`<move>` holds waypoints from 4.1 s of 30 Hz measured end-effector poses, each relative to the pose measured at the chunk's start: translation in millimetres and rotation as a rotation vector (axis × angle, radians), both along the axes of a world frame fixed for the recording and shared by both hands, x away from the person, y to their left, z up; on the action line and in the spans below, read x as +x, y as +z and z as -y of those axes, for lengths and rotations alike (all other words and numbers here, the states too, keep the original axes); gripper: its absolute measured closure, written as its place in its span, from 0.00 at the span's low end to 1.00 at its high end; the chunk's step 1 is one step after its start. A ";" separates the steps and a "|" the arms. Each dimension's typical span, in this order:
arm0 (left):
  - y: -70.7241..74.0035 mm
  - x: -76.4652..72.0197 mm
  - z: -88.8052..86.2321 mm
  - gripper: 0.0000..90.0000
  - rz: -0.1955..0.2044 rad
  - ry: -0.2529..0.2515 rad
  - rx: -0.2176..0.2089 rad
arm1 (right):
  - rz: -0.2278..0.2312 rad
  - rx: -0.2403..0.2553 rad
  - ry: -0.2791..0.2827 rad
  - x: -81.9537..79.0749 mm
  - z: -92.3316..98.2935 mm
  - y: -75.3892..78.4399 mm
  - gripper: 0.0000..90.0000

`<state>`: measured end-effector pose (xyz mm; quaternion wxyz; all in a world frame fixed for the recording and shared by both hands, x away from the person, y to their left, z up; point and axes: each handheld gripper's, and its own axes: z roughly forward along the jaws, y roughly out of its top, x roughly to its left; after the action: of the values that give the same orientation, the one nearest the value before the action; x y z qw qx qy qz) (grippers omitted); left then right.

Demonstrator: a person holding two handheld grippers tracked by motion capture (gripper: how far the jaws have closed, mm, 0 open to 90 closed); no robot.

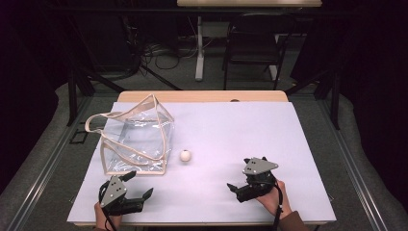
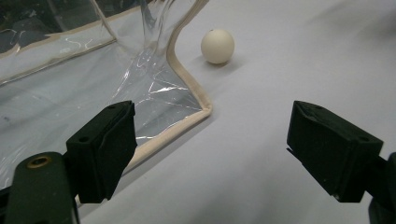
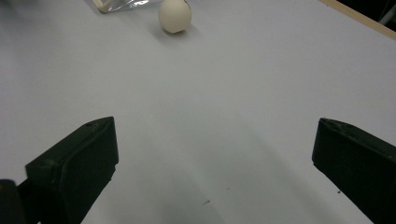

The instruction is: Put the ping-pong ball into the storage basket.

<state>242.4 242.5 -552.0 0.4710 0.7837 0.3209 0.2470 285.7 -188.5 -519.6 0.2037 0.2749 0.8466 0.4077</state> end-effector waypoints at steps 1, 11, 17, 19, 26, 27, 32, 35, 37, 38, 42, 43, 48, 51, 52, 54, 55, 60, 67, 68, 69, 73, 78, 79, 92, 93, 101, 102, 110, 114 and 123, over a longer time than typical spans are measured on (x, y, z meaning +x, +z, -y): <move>0.0 0.0 0.1 0.18 0.000 0.000 -0.001 | 0.001 0.000 -0.001 0.8 -1.0 0.1 0.00; 0.1 0.0 -0.3 0.18 0.004 0.001 0.000 | -0.006 -0.002 0.015 10.7 -12.8 2.9 0.00; 0.1 0.0 -0.4 0.18 0.004 0.001 0.002 | -0.007 -0.002 0.023 17.2 -18.4 6.0 0.00; 0.2 0.0 -0.5 0.18 0.004 0.001 0.001 | -0.008 -0.003 0.025 19.2 -20.1 7.1 0.00; 0.4 -0.4 -0.5 0.18 0.004 0.001 0.003 | -0.012 -0.005 0.032 23.6 -25.8 8.9 0.00; 0.4 -0.5 -0.5 0.18 0.004 0.002 0.003 | -0.011 -0.005 0.032 24.4 -26.8 9.0 0.00; 0.4 -0.5 -0.3 0.18 0.005 0.003 0.003 | -0.020 -0.013 0.037 28.1 -30.7 8.5 0.00; 0.4 -0.7 -0.2 0.18 0.005 0.004 0.001 | -0.022 -0.013 0.041 31.2 -34.2 9.4 0.00; 0.4 -0.6 -0.3 0.18 0.008 0.003 0.002 | -0.024 -0.016 0.043 32.2 -35.3 9.9 0.00; 0.6 -0.8 -0.3 0.18 0.009 0.004 0.003 | -0.024 -0.013 0.043 33.0 -36.3 10.4 0.00; 0.8 -0.8 -0.8 0.18 0.013 0.004 0.003 | -0.022 -0.014 0.050 37.1 -40.9 12.2 0.00; 0.8 -0.8 -0.8 0.18 0.013 0.003 0.002 | -0.022 -0.015 0.051 38.2 -42.0 12.8 0.00; 0.8 -0.8 -0.8 0.18 0.013 0.003 0.003 | -0.029 -0.014 0.056 43.6 -47.9 14.2 0.00; 0.7 -0.8 -0.7 0.18 0.013 0.003 0.001 | -0.033 -0.014 0.060 46.1 -50.9 14.4 0.00; 0.7 -0.7 -0.7 0.18 0.013 0.003 0.003 | -0.036 -0.017 0.060 47.1 -52.5 14.4 0.00; 0.7 -0.7 -0.8 0.18 0.013 0.003 0.003 | -0.037 -0.014 0.062 48.8 -54.8 14.1 0.00; 0.7 -0.8 -0.6 0.18 0.012 0.004 0.001 | -0.040 -0.018 0.064 50.2 -56.5 14.1 0.00; 0.6 -0.7 -0.8 0.18 0.012 0.003 0.001 | -0.044 -0.024 0.069 56.2 -62.9 13.9 0.00; 0.7 -0.6 -0.9 0.18 0.013 0.004 0.002 | -0.054 -0.030 0.078 63.0 -72.5 12.9 0.00; 0.6 -0.7 -0.8 0.18 0.012 0.004 0.001 | -0.055 -0.030 0.081 63.7 -73.9 12.6 0.00; 0.7 -0.7 -0.9 0.18 0.013 0.003 0.002 | -0.055 -0.032 0.081 64.4 -75.0 12.5 0.00; 0.6 -0.7 -0.9 0.18 0.013 0.004 0.001 | -0.060 -0.036 0.082 67.8 -79.5 11.8 0.00; 0.5 -0.7 -0.9 0.18 0.011 0.006 -0.001 | -0.067 -0.032 0.086 72.4 -84.8 10.2 0.00; 0.4 -0.6 -0.9 0.18 0.012 0.006 -0.002 | -0.069 -0.032 0.086 73.1 -85.5 10.1 0.00; 0.2 -0.4 -1.2 0.18 0.010 0.006 -0.004 | -0.081 -0.036 0.099 84.1 -98.6 7.3 0.00; 0.2 -0.4 -1.1 0.18 0.010 0.006 -0.006 | -0.084 -0.037 0.099 84.7 -99.5 7.0 0.00; 0.3 -0.5 -1.2 0.18 0.012 0.006 -0.004 | -0.095 -0.025 0.104 90.1 -107.4 5.7 0.00; 0.3 -0.6 -1.1 0.18 0.010 0.008 -0.006 | -0.094 -0.024 0.105 90.6 -108.3 5.4 0.00; 0.3 -0.5 -1.4 0.18 0.011 0.008 -0.004 | -0.107 -0.026 0.112 93.9 -118.0 1.8 0.00; 0.3 -0.5 -1.4 0.18 0.012 0.008 -0.004 | -0.112 -0.024 0.116 96.6 -122.0 -0.3 0.00; 0.3 -0.6 -1.4 0.18 0.012 0.008 -0.003 | -0.121 -0.026 0.124 100.5 -132.1 -5.3 0.00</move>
<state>241.9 243.8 -551.7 0.4730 0.7803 0.3216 0.2528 386.2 -56.4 -524.8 0.1303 0.2436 0.8778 0.3913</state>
